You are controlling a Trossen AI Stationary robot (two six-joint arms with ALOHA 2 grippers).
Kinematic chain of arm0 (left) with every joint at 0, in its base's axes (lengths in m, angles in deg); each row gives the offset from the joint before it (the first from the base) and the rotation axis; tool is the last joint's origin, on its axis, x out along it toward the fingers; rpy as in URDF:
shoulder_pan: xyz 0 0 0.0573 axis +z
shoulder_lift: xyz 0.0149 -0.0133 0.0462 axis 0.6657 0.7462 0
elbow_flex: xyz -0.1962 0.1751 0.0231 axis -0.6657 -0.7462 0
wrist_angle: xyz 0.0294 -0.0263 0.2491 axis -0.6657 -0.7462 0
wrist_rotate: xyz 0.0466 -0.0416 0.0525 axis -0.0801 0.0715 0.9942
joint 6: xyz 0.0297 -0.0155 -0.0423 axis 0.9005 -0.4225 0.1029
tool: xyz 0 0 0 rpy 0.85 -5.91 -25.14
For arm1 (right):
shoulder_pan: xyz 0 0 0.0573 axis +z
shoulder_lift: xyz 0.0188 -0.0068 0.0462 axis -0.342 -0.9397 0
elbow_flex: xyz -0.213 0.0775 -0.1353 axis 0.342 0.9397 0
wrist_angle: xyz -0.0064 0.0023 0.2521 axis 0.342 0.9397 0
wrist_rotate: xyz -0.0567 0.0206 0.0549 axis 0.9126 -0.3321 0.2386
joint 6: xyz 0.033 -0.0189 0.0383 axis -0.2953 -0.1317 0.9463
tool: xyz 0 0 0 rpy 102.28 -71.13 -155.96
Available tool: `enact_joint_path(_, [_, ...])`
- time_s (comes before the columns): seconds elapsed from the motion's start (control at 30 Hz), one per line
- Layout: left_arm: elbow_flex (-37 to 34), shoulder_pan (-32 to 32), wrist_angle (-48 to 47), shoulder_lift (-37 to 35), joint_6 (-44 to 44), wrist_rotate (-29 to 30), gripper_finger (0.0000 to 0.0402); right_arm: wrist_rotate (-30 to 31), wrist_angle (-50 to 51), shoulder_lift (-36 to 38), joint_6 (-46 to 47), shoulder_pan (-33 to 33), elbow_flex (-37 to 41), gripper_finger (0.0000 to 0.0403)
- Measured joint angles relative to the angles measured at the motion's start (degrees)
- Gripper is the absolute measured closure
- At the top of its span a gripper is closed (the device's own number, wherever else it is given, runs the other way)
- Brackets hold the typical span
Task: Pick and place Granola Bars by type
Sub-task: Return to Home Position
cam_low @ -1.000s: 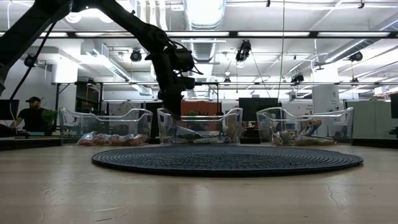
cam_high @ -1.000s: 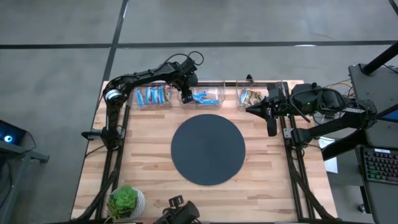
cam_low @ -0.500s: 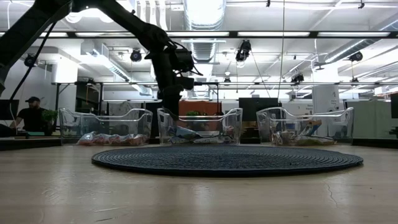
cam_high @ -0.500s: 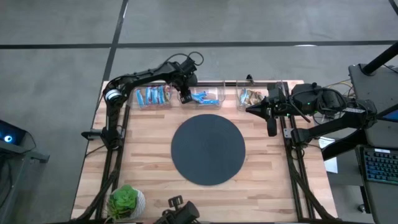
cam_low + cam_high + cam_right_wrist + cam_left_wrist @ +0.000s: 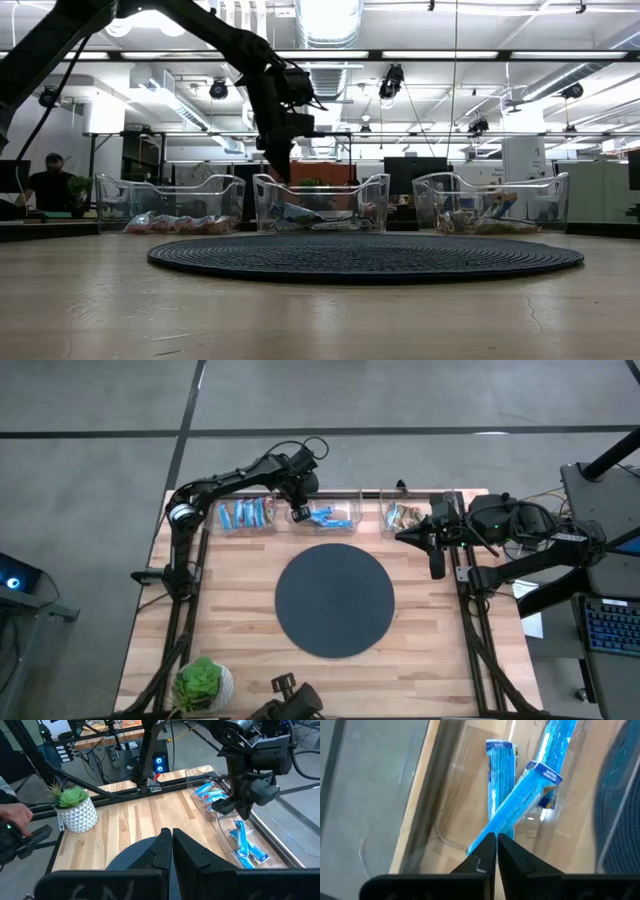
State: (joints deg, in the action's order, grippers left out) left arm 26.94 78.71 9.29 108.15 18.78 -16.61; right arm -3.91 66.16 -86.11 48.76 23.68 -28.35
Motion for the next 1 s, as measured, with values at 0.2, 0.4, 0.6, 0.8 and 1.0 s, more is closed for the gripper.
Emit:
enact_joint_path(0.2, [3.8,-1.2,-2.6,0.0,-8.2,-0.8,0.0401,0.0,0.0,0.0,-0.4,0.0,0.0,0.0394])
enact_joint_path(0.4, [9.0,-3.5,-2.3,0.0,-14.6,-0.9,0.0401,0.0,0.0,0.0,-1.9,0.0,0.0,0.0394])
enact_joint_path(0.6, [13.3,-5.4,-1.8,0.0,-14.4,-0.9,0.0401,0.0,0.0,0.0,-1.7,0.0,0.0,0.0394])
enact_joint_path(0.8, [14.5,-6.0,1.0,0.0,-14.4,-0.9,0.0401,0.0,0.0,0.0,-1.6,0.0,0.0,0.0394])
enact_joint_path(1.0, [14.6,-6.3,0.7,0.0,-23.6,-0.9,0.0401,0.0,0.0,0.0,-1.6,0.0,0.0,0.0394])
